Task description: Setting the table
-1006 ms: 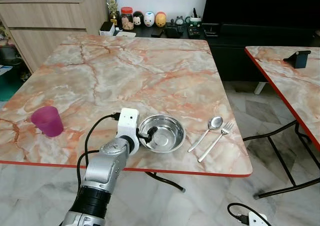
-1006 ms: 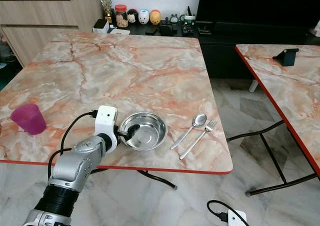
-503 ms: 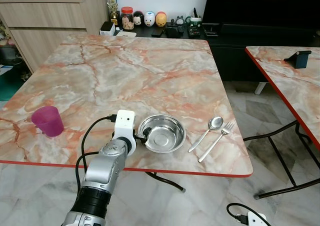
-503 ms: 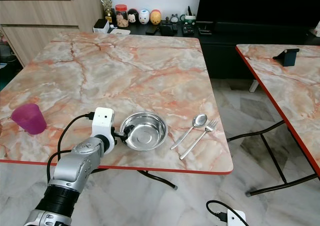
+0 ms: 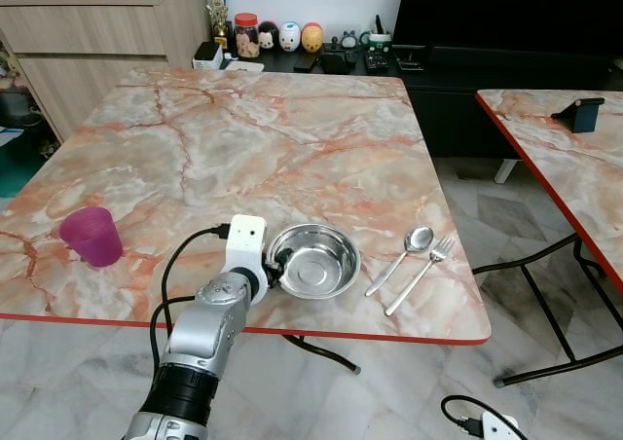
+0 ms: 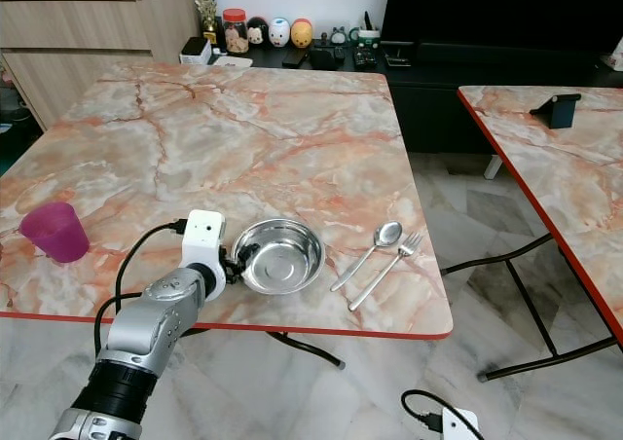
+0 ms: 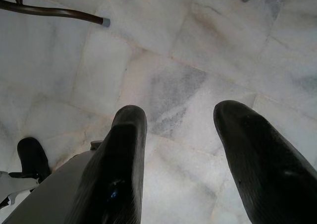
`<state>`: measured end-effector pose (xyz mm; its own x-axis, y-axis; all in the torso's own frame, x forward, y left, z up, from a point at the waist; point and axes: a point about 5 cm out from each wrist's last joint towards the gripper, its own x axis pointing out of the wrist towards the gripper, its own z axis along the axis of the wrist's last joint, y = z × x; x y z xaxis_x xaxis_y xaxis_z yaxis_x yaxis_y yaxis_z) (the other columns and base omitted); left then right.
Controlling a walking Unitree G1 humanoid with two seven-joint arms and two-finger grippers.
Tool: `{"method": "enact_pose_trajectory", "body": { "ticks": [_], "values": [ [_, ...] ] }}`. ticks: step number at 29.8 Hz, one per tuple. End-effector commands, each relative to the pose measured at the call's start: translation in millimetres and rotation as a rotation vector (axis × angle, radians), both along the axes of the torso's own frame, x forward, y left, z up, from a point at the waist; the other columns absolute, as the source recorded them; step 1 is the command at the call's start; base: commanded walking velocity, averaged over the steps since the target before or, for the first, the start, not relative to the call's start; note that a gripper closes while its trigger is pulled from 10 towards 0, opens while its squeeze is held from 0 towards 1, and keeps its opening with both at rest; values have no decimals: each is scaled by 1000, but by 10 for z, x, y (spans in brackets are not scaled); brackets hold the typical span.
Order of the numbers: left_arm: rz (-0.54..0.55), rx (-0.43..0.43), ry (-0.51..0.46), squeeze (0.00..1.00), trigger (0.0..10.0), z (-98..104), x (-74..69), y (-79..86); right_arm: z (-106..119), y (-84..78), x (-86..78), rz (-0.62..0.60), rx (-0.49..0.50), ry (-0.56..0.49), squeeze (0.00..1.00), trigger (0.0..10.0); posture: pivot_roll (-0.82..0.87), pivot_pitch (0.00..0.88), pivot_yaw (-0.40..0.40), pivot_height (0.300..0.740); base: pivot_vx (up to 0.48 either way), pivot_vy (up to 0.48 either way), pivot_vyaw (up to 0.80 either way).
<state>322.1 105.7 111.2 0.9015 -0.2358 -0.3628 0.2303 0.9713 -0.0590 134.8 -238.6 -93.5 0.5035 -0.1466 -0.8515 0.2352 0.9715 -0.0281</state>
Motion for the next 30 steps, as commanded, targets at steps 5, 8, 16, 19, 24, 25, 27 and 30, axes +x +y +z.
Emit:
{"method": "enact_pose_trajectory", "body": {
  "ticks": [5, 8, 16, 19, 24, 25, 27, 30],
  "values": [
    [-26, 31, 38, 0, 10000, -49, -13, -33, 7, -17, 10, -3, -2, -1, 0, 10000, 104, 0, -41, 740, 0, 0, 0],
    [-35, 40, 39, 0, 10000, -51, -15, -36, 7, -17, 10, -3, -2, -1, 0, 10000, 104, 0, -41, 740, 0, 0, 0],
    [-28, 36, 38, 0, 0, -43, -16, -27, 8, -17, 10, -1, -2, -1, 0, 10000, 106, 0, -43, 740, 0, 0, 0],
    [-26, 36, 35, 0, 0, -34, -9, -23, 8, -19, 12, -1, -3, -1, 0, 10000, 105, 0, -43, 740, 0, 0, 0],
    [-26, 32, 30, 0, 0, -19, -5, -24, 8, -20, 10, -1, -3, 0, 0, 10000, 107, 0, -44, 740, 0, 0, 0],
    [-26, 32, 30, 0, 0, -20, -5, -24, 8, -20, 10, 0, -3, 0, 0, 10000, 107, 0, -44, 740, 0, 0, 0],
    [-26, 32, 30, 0, 0, -20, -5, -25, 8, -20, 10, 0, -3, 0, 0, 10000, 107, 0, -44, 740, 0, 0, 0],
    [-27, 31, 31, 0, 0, -21, -7, -26, 8, -19, 10, 1, -3, 0, 0, 10000, 107, 0, -44, 740, 0, 0, 0]
  ]
}}
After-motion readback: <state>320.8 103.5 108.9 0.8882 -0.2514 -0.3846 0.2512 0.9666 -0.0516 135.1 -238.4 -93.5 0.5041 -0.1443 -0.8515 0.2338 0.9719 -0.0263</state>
